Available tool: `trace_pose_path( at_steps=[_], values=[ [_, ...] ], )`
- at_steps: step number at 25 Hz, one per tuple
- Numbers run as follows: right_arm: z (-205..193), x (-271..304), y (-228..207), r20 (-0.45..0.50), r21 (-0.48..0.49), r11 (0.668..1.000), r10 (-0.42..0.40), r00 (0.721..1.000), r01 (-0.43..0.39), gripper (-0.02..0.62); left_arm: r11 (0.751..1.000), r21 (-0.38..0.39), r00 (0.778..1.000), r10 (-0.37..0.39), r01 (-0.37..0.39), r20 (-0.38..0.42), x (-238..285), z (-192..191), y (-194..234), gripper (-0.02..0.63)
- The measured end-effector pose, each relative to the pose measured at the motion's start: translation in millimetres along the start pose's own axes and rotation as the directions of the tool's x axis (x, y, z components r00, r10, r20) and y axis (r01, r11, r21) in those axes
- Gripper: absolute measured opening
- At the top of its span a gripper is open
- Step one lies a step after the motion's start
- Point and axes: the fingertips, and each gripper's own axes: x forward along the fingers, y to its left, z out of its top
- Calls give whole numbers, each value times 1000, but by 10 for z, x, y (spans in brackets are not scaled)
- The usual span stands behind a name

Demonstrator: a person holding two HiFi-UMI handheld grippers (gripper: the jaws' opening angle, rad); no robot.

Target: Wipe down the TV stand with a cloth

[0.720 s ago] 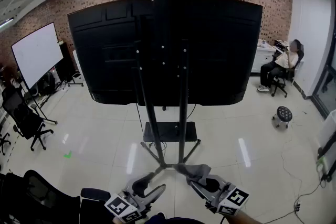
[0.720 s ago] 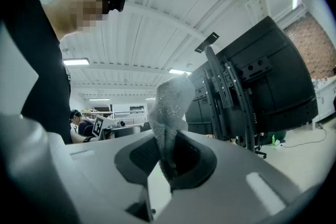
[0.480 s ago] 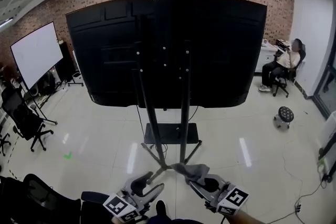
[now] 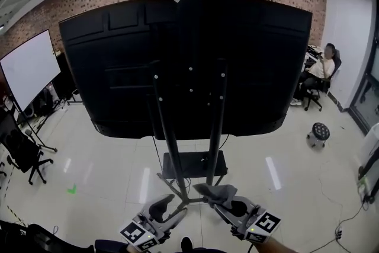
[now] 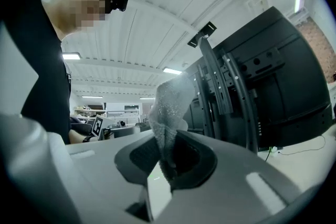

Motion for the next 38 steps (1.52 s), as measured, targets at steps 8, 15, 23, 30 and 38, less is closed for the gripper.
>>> trace_pose_path(
  at_steps=[8, 15, 23, 30, 38],
  values=[
    [254, 754, -427, 51, -40, 997, -60, 997, 62, 43, 997, 22, 997, -72, 72, 18, 146, 268, 802, 258],
    [516, 1130, -461, 49, -90, 995, -37, 998, 42, 43, 993, 50, 993, -110, 108, 39, 268, 439, 1147, 258],
    [1086, 1226, -817, 77, -254, 966, -34, 996, 53, 43, 985, 130, 989, -127, 116, 77, 516, 799, 1244, 258],
    [1623, 1405, -906, 85, -385, 922, -3, 996, 36, 44, 965, 235, 980, -149, 115, 132, 726, 1325, 1291, 259],
    [2468, 1598, -1075, 99, -569, 818, -25, 995, 78, 44, 928, 340, 958, -224, 154, 177, 979, 2019, 1158, 262]
  ],
)
